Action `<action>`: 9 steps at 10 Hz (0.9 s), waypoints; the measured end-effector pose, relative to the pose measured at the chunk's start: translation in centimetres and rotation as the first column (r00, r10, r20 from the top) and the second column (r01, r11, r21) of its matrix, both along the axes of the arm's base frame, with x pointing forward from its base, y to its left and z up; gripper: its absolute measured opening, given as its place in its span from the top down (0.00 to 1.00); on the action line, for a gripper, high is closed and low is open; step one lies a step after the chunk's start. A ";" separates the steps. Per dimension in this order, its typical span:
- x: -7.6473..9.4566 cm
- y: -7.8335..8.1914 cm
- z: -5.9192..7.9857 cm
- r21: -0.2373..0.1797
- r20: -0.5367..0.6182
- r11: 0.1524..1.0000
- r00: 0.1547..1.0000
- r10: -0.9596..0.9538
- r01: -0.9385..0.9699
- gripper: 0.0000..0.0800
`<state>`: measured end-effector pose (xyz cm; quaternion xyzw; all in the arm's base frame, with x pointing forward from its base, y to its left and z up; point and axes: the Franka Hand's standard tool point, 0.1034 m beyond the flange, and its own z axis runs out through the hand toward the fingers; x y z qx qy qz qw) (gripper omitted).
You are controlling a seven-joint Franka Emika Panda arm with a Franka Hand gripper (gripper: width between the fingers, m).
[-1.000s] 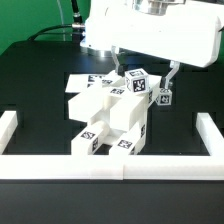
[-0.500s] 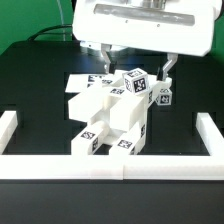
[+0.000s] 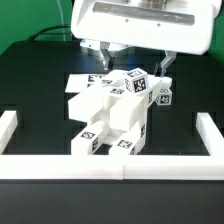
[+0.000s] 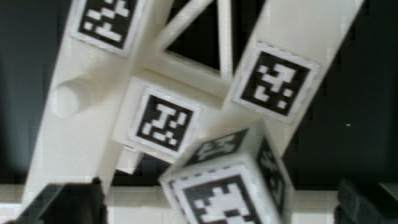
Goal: Assemble chair
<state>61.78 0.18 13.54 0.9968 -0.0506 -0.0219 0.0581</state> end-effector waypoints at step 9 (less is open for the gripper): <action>-0.6 -0.4 0.3 0.177 0.042 0.971 0.984 -0.173 0.163 0.19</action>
Offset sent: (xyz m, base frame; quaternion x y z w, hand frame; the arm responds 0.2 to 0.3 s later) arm 0.0000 0.0000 0.0000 0.0000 0.0000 0.0000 1.0000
